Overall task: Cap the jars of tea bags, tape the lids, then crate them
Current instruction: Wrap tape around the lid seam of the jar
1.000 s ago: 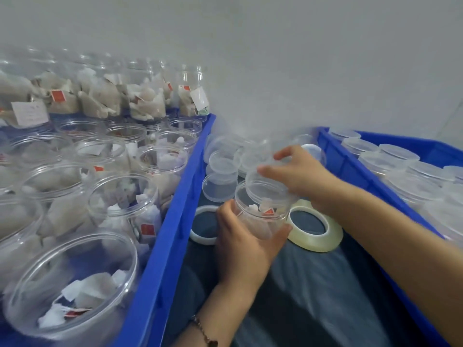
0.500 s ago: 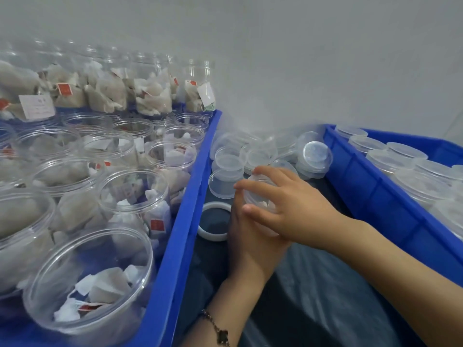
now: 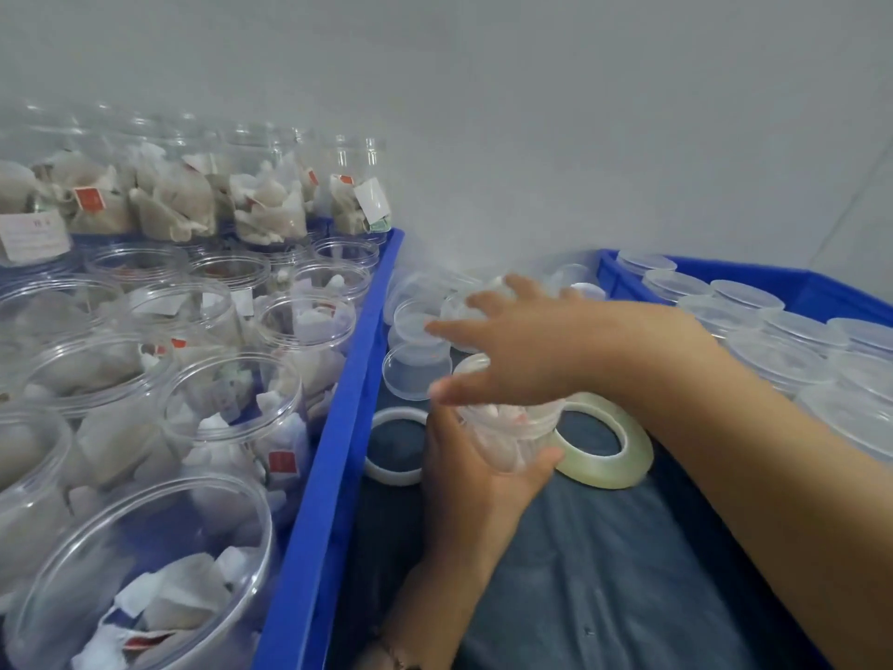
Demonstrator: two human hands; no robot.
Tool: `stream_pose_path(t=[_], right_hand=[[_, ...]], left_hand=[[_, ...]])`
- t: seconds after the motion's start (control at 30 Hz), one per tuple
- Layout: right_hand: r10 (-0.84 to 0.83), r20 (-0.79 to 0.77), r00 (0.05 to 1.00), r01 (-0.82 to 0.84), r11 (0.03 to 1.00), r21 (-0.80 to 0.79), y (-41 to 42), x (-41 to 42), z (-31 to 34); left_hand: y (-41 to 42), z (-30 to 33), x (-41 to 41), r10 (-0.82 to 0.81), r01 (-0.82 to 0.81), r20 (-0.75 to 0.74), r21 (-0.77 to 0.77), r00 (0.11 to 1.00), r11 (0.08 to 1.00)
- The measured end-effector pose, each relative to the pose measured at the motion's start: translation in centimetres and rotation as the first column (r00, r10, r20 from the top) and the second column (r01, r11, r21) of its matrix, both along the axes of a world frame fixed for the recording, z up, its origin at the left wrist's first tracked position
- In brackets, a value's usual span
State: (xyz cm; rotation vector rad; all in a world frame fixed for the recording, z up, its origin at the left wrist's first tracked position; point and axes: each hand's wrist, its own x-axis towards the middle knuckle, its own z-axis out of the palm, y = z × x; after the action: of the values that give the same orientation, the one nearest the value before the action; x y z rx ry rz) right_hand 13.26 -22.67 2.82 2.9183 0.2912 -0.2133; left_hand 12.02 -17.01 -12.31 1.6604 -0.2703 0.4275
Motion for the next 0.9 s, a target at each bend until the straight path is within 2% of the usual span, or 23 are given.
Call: stream_pose_path(t=[0.07,0.1,0.17,0.2,0.27,0.3,0.33,0.37,0.4,0.43,0.47,0.5,0.53,0.57,0.63,0.7,0.77,0.83,0.9], right_hand=[[0.067,-0.137,0.988,-0.049,0.990,0.133,-0.5,0.1,-2.0],[0.062,-0.093,0.994,-0.040,0.974,0.222,-0.6,0.0,-3.4],[-0.024,0.171,0.985,-0.028,0.955,0.296,-0.4,-0.2,-5.6],[-0.092,0.267,0.959,0.011,0.956,0.292,-0.1,-0.2,-6.3],[-0.190,0.326,0.926,0.093,0.952,0.290,0.6,-0.2,-7.0],[-0.209,0.342,0.916,0.103,0.948,0.301,0.8,-0.1,-7.0],[-0.223,0.346,0.911,0.099,0.934,0.343,0.7,-0.1,-7.0],[-0.246,0.334,0.910,0.078,0.893,0.443,0.2,-0.2,-6.9],[-0.290,0.313,0.905,0.040,0.788,0.614,-0.4,-0.6,-6.7],[-0.350,0.289,0.891,-0.012,0.618,0.786,-1.3,-1.2,-6.5],[-0.440,0.300,0.846,-0.075,0.459,0.885,-2.6,-1.5,-6.8],[-0.524,0.318,0.791,-0.096,0.407,0.909,-4.1,-1.6,-7.4],[-0.571,0.317,0.757,-0.030,0.454,0.890,-5.8,-1.6,-8.3],[-0.589,0.268,0.762,0.095,0.511,0.854,-7.4,-1.7,-9.5],[-0.517,0.114,0.848,0.321,0.673,0.666,-9.6,-2.0,-12.4],[-0.386,0.077,0.919,0.312,0.835,0.454,-10.8,-2.4,-15.2],[-0.393,0.188,0.900,0.276,0.849,0.451,-11.3,-2.9,-16.4],[-0.426,0.303,0.852,0.256,0.845,0.469,-11.3,-3.3,-16.5],[-0.496,0.367,0.787,0.224,0.784,0.579,-11.4,-3.8,-16.1]], left_hand=[[-0.1,-0.3,0.4,0.004,-0.005,0.050,0.009,0.999,1.000],[-0.1,-0.6,0.7,0.008,-0.013,0.069,0.075,0.998,0.997],[-0.1,-1.4,1.1,0.039,-0.053,0.052,0.285,0.998,0.957],[-0.2,-1.6,1.3,0.012,-0.011,-0.004,0.290,1.000,0.957],[-0.3,-2.0,1.5,-0.051,0.077,-0.101,0.271,0.994,0.960],[0.0,-1.3,1.3,-0.035,0.054,-0.134,0.140,0.990,0.989],[0.2,-0.8,1.2,-0.027,0.042,-0.113,0.132,0.993,0.990],[0.1,-0.5,1.1,-0.035,0.037,-0.023,0.115,0.999,0.993],[-0.1,0.2,0.7,-0.073,0.066,0.040,0.141,0.997,0.988],[0.1,0.4,0.7,-0.070,0.065,0.038,0.109,0.997,0.992],[0.3,0.2,0.5,-0.046,0.046,0.005,0.044,0.999,0.998],[0.4,0.0,0.3,-0.047,0.047,-0.008,0.007,0.999,0.999],[0.3,-0.4,0.2,-0.058,0.058,-0.013,-0.025,0.998,0.998],[0.2,-0.7,0.2,-0.051,0.052,0.003,-0.043,0.999,0.998],[0.2,-0.8,0.4,-0.038,0.038,0.007,-0.036,0.999,0.999],[0.3,-0.6,0.3,0.008,-0.008,0.029,0.004,1.000,1.000],[0.4,-0.5,0.2,0.108,-0.114,0.061,0.122,0.992,0.986],[0.7,-0.2,0.0,0.219,-0.227,0.059,0.284,0.974,0.932],[0.9,-0.2,-0.1,0.257,-0.252,0.036,0.357,0.966,0.899]])
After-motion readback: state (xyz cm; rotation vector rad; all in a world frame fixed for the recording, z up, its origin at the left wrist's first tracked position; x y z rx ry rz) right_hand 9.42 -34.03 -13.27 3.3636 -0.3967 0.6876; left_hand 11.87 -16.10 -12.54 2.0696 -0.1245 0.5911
